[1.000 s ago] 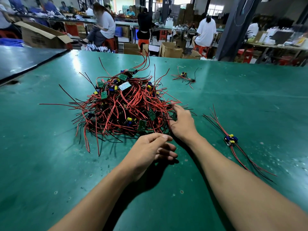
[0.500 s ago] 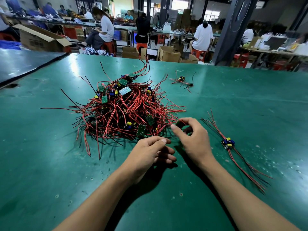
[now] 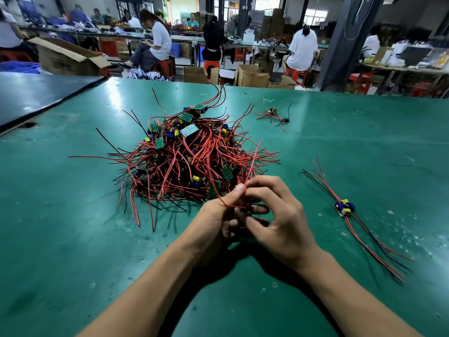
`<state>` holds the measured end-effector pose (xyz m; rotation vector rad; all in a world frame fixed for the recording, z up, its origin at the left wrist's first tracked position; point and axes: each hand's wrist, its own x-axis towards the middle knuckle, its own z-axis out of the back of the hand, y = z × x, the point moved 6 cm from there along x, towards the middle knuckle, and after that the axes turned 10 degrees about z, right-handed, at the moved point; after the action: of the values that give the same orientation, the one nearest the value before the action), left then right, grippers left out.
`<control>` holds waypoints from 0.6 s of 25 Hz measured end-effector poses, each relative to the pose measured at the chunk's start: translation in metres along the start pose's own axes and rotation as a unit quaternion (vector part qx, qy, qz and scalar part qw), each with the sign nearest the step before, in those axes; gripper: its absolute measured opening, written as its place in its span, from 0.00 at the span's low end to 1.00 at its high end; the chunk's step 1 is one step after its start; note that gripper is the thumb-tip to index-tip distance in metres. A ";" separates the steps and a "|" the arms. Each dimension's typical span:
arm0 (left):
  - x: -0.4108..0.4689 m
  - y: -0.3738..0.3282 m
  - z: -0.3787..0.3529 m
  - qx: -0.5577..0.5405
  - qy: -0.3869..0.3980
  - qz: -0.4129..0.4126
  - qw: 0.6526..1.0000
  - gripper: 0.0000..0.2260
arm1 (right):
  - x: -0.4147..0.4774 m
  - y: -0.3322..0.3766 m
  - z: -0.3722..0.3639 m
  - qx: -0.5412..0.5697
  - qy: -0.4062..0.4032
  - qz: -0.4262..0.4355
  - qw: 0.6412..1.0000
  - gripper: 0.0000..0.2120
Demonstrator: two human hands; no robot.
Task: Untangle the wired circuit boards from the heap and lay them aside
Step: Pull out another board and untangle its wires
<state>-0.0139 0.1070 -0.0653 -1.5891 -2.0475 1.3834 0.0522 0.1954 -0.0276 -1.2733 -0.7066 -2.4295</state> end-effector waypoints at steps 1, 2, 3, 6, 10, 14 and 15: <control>0.000 0.000 0.001 0.004 0.002 -0.005 1.000 0.18 | -0.001 -0.001 0.000 0.007 0.005 -0.003 1.000 0.14; 0.000 0.000 0.003 0.006 0.002 -0.014 1.000 0.18 | -0.002 -0.002 0.002 0.014 0.002 -0.009 1.000 0.14; 0.000 -0.002 0.004 0.008 0.001 -0.028 1.000 0.17 | -0.002 -0.003 0.004 0.027 -0.003 -0.017 0.999 0.13; 0.001 -0.004 0.007 0.021 0.003 -0.066 0.998 0.12 | -0.004 -0.008 0.009 0.090 -0.021 -0.077 0.993 0.12; 0.005 -0.004 0.007 0.028 0.006 -0.057 0.998 0.12 | -0.010 -0.024 0.010 0.280 -0.099 -0.258 0.919 0.05; 0.005 -0.003 0.006 0.035 -0.003 -0.045 0.998 0.16 | -0.014 -0.033 -0.001 0.338 -0.059 -0.336 0.877 0.14; 0.005 -0.003 0.005 0.047 -0.001 -0.045 0.998 0.14 | -0.016 -0.033 -0.004 0.339 -0.040 -0.353 0.871 0.16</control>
<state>-0.0206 0.1082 -0.0677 -1.4402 -1.9980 1.4272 0.0425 0.2215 -0.0525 -0.8975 -2.1237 -2.2056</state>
